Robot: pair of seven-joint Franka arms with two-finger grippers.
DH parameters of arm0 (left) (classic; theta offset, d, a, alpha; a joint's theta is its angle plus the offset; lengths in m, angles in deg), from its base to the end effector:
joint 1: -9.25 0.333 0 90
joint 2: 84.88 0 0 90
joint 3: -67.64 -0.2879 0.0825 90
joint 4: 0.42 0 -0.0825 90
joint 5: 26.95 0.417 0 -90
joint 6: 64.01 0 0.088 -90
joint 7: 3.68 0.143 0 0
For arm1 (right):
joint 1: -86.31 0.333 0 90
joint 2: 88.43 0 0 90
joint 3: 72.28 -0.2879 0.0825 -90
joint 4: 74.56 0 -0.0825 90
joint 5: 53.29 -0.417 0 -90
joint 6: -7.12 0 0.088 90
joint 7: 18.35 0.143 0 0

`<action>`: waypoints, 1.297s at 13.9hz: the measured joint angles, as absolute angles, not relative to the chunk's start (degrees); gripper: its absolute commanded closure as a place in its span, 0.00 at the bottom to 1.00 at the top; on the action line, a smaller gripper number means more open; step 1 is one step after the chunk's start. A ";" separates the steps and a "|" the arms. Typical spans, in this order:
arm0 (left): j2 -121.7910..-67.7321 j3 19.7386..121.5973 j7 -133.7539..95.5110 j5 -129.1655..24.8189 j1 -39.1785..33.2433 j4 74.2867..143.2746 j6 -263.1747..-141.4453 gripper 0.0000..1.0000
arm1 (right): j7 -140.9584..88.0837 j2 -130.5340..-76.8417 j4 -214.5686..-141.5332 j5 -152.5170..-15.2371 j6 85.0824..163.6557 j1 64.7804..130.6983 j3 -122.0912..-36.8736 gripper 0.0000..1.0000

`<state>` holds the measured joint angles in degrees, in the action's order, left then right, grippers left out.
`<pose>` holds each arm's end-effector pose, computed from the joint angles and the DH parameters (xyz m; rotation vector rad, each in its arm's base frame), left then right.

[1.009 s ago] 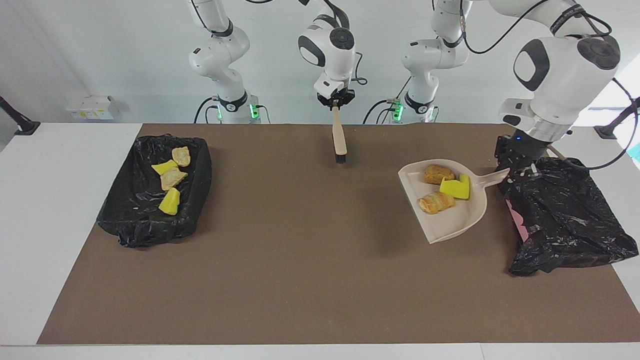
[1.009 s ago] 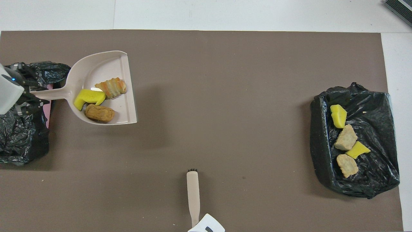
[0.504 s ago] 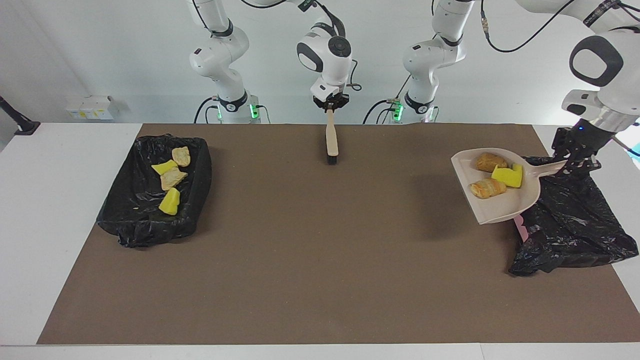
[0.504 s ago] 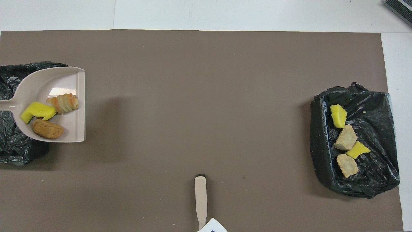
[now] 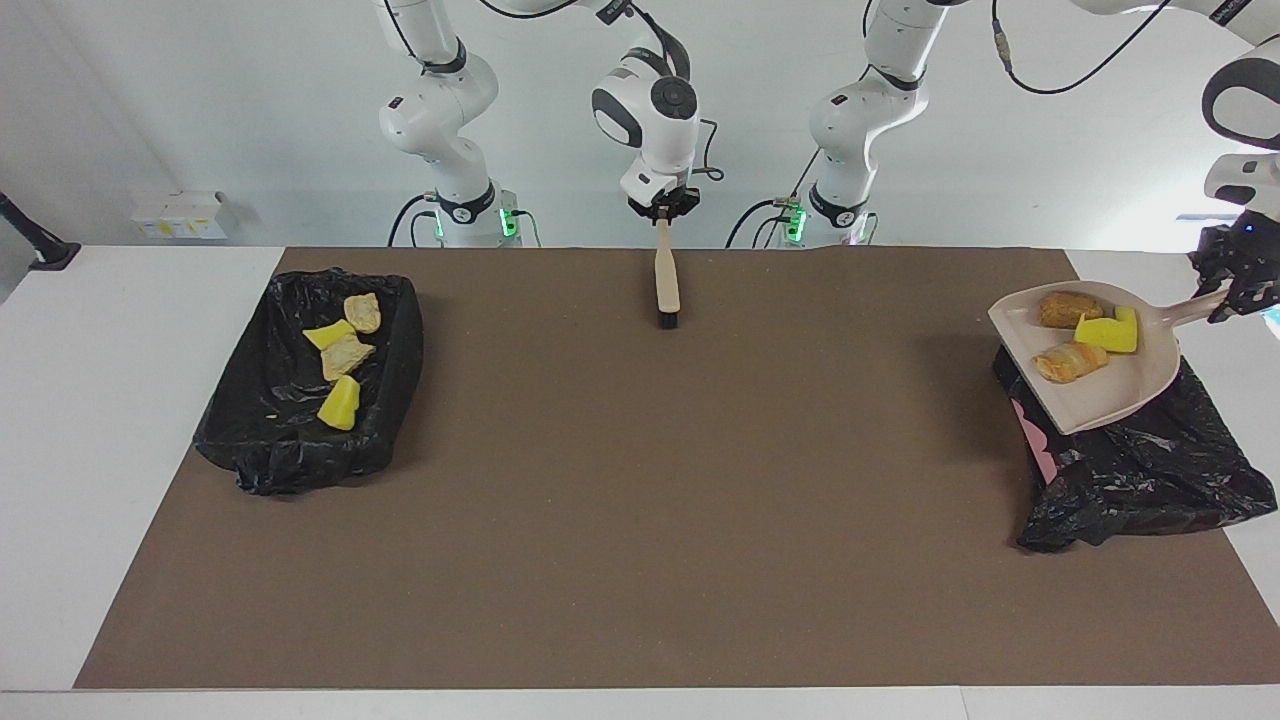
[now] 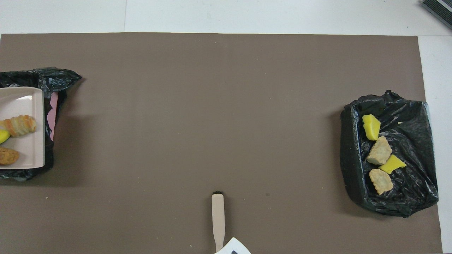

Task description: Sweep and dump trash in bin

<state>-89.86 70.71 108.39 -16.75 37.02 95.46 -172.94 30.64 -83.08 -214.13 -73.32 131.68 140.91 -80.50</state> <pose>0.5730 0.2853 0.4875 -2.0830 2.0821 0.1537 0.1987 0.4345 0.2421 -3.0985 -0.0243 0.4771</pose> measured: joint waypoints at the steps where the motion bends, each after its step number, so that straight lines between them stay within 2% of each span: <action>1: -90.13 70.71 109.79 -14.34 37.46 95.21 -174.30 1.00 | 30.54 -83.09 -214.14 -73.38 131.73 140.50 -80.48 0.57; 5: -91.49 70.25 110.16 -5.84 38.05 94.98 -179.65 1.00 | 30.43 -83.74 -213.92 -73.43 131.92 138.88 -80.40 0.41; 8: -92.27 70.15 107.27 2.52 38.03 94.91 -182.77 1.00 | 30.41 -83.50 -211.78 -73.43 131.72 136.48 -80.29 0.36; 10: -92.39 70.54 103.07 7.29 37.01 95.11 -182.65 1.00 | 29.00 -81.66 -209.30 -73.42 127.18 133.36 -80.01 0.34; 12: -92.38 70.71 96.16 14.01 34.71 95.39 -181.73 1.00 | 24.06 -77.10 -206.46 -72.58 119.60 126.66 -79.68 0.31; 13: -92.36 70.76 93.23 16.96 33.45 95.45 -180.78 1.00 | 21.28 -74.58 -204.84 -71.09 115.53 122.69 -79.39 0.24; 14: -92.27 70.78 90.31 20.21 32.19 95.50 -179.53 1.00 | 19.17 -72.57 -202.74 -69.03 111.66 118.93 -79.11 0.00; 16: -91.70 70.88 84.53 27.03 29.70 95.65 -176.17 1.00 | 15.40 -70.85 -197.24 -65.93 105.83 111.83 -78.99 0.00; 18: -90.64 70.91 79.40 33.45 27.49 96.35 -173.00 1.00 | 8.13 -71.41 -190.91 -62.64 101.43 105.20 -78.96 0.00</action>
<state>-90.64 70.91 79.40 33.45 27.49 96.35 -173.00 8.13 -71.41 -190.91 -62.64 101.43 105.20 -78.96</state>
